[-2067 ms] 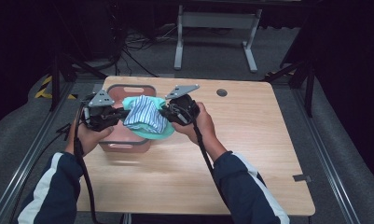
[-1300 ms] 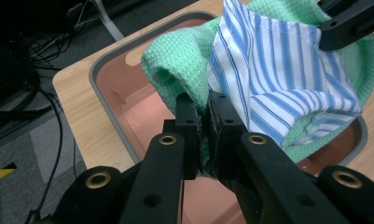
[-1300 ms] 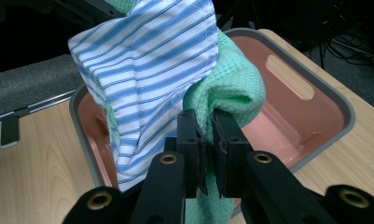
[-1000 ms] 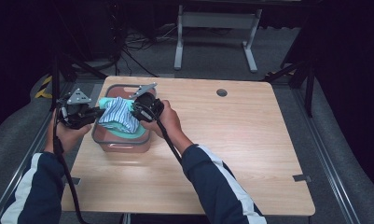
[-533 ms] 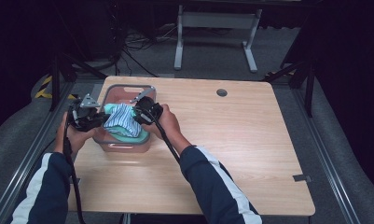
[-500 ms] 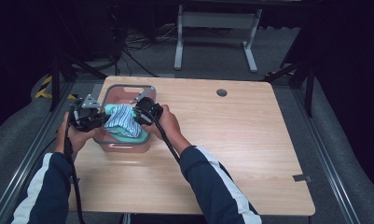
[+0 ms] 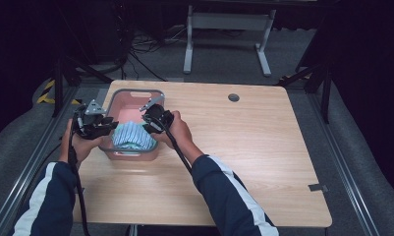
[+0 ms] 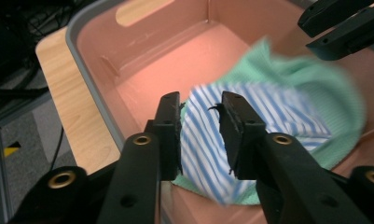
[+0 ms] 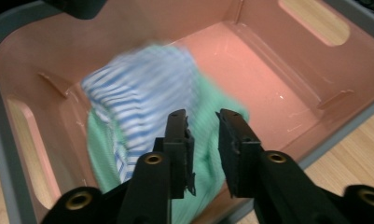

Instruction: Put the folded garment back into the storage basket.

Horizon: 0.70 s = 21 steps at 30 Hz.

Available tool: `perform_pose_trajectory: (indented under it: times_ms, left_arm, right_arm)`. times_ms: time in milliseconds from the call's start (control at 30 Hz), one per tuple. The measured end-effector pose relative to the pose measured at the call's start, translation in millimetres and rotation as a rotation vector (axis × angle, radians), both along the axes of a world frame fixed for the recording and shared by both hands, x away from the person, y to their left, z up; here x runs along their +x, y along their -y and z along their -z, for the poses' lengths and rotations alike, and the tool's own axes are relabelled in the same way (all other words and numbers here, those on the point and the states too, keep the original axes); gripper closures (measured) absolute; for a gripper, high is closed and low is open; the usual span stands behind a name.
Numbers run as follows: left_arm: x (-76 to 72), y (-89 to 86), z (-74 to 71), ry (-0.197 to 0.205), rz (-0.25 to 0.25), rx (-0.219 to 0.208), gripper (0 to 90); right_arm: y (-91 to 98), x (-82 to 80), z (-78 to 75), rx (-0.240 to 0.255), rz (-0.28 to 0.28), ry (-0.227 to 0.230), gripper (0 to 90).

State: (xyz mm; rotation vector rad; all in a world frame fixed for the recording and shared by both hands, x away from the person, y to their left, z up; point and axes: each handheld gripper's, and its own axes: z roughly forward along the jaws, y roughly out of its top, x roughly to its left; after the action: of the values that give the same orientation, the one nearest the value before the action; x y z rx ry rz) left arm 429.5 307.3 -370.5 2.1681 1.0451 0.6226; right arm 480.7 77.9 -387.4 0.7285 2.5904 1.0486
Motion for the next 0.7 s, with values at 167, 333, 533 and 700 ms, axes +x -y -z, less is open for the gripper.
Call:
perform_pose_trajectory:
  times_ms: [167, 333, 533, 700]
  left_arm:
    - [-9.3, 1.5, -6.3, 0.043, 0.012, -0.029, 63.2]
    - [-20.4, 2.2, -10.7, 0.072, 0.027, -0.062, 62.1]
    - [-33.2, 6.9, -14.2, 0.096, 0.036, -0.122, 56.5]
    - [-42.6, 17.7, -16.5, 0.110, 0.054, -0.117, 47.5]
  right_arm:
    - [5.3, -1.3, -3.5, 0.003, 0.004, 0.017, 70.9]
    - [12.6, -7.6, -7.7, 0.001, -0.022, 0.057, 67.2]
    - [21.3, -11.9, -11.9, 0.006, -0.034, 0.081, 64.1]
    - [34.4, -18.3, -20.2, 0.002, -0.038, 0.104, 60.4]
